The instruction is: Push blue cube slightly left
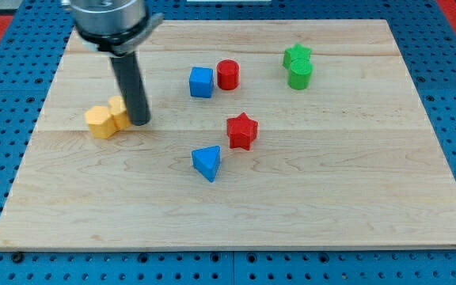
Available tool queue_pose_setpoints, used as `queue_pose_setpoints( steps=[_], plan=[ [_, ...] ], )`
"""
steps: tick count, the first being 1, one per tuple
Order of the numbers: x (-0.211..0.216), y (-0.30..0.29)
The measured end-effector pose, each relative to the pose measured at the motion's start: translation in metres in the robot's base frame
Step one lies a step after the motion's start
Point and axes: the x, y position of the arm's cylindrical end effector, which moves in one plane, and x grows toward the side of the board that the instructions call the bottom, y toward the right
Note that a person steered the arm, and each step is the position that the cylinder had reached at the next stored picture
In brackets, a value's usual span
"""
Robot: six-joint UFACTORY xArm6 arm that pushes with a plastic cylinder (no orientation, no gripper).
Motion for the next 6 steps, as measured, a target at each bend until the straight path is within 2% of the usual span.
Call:
queue_pose_setpoints(
  steps=[1,3,4,6],
  plan=[
    [0.001,-0.005],
    [0.020,0.089],
    [-0.005,0.087],
    [-0.067,0.155]
  ],
)
